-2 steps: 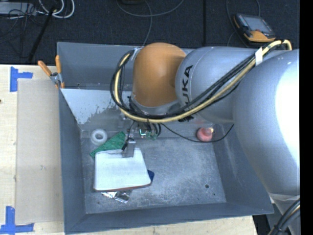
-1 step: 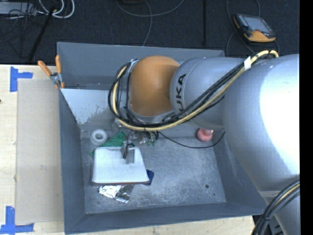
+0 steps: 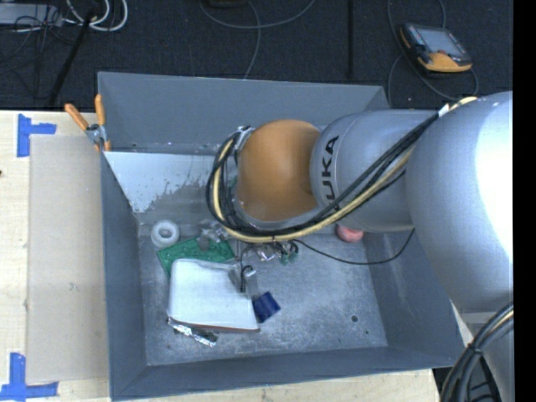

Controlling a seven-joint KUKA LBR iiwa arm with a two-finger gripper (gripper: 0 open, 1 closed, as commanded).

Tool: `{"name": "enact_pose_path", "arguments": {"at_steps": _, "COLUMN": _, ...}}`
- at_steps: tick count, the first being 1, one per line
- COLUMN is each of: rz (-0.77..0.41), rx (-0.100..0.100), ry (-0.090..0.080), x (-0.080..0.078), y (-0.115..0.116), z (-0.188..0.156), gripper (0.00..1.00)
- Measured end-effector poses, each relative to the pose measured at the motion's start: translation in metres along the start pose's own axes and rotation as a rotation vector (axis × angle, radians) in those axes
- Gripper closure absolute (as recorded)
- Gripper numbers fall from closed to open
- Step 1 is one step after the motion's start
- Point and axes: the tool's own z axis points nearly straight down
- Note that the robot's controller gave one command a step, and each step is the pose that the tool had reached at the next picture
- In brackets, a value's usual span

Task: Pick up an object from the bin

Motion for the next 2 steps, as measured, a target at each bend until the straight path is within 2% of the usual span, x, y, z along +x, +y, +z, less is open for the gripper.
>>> {"name": "enact_pose_path", "arguments": {"at_steps": 1, "rz": 0.004, "rx": 0.001, "ry": -0.007, "x": -0.0012, "y": -0.0007, "z": -0.0004, "gripper": 1.00}}
{"name": "enact_pose_path", "arguments": {"at_steps": 2, "rz": 0.004, "rx": -0.002, "ry": 0.009, "x": 0.0031, "y": 0.0002, "z": 0.0042, "gripper": 0.00}}
